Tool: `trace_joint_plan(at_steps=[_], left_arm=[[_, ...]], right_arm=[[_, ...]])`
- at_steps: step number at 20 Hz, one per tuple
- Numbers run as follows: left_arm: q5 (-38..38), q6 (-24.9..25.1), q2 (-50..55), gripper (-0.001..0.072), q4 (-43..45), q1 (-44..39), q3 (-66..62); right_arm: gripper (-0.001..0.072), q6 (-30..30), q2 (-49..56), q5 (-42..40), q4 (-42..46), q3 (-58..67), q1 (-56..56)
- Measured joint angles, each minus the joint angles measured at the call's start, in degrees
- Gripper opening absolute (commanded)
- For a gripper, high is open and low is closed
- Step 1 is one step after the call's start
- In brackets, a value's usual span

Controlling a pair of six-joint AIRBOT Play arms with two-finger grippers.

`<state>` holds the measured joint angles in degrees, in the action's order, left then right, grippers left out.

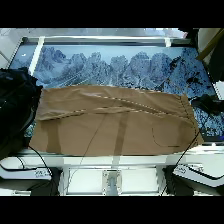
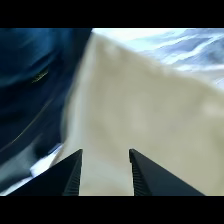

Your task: Fold the clothes and pants, and hang the long-sleeved shirts on hangers.

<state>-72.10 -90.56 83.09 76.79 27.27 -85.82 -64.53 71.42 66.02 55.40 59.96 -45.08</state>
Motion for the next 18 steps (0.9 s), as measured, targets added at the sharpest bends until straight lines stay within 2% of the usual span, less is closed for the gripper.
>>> trace_joint_plan(at_steps=[2, 4, 7, 8, 9, 10, 11, 13, 14, 16, 18], left_arm=[[-3.3, -2.3, -6.1, 0.032, 3.8, 3.7, 5.6], [-6.2, -4.0, -11.8, 0.0156, 4.9, 9.2, 12.7], [-12.1, -2.5, -16.3, 0.0167, 3.4, 21.0, 23.5], [-13.5, -1.3, -17.0, 0.0214, 2.3, 25.2, 26.8], [-14.6, 0.3, -17.6, 0.0317, 1.1, 29.6, 30.4], [-15.3, 2.1, -18.0, 0.0326, 0.3, 33.5, 33.6], [-15.4, 4.3, -18.4, 0.0376, -1.4, 37.4, 36.9], [-14.8, 10.1, -18.7, 0.0536, -5.7, 44.0, 42.4], [-14.0, 13.3, -18.8, 0.0637, -8.7, 46.7, 44.9], [-12.5, 18.1, -19.0, 0.0643, -12.9, 50.3, 48.5], [-10.4, 20.9, -19.1, 0.0642, -14.4, 52.2, 50.6]], right_arm=[[0.0455, 2.1, -3.7, 3.1, 0.0, -2.0, -4.7], [0.0455, 4.3, -7.0, 6.3, -0.5, -4.5, -9.5], [0.0455, 7.0, -9.4, 11.2, -1.9, -7.0, -15.0], [0.0455, 7.5, -9.8, 13.0, -2.6, -7.5, -16.0], [0.0456, 8.0, -10.1, 14.7, -3.1, -7.8, -16.9], [0.0456, 8.6, -10.3, 16.6, -4.0, -8.1, -17.4], [0.0456, 9.3, -10.5, 18.7, -5.2, -8.3, -17.8], [0.0458, 10.2, -10.7, 21.7, -7.3, -8.5, -18.3], [0.0458, 10.6, -10.8, 22.9, -8.5, -8.7, -18.4], [0.0457, 11.4, -10.9, 24.1, -10.6, -8.7, -18.6], [0.0457, 12.1, -10.9, 24.3, -12.0, -8.8, -18.8]])
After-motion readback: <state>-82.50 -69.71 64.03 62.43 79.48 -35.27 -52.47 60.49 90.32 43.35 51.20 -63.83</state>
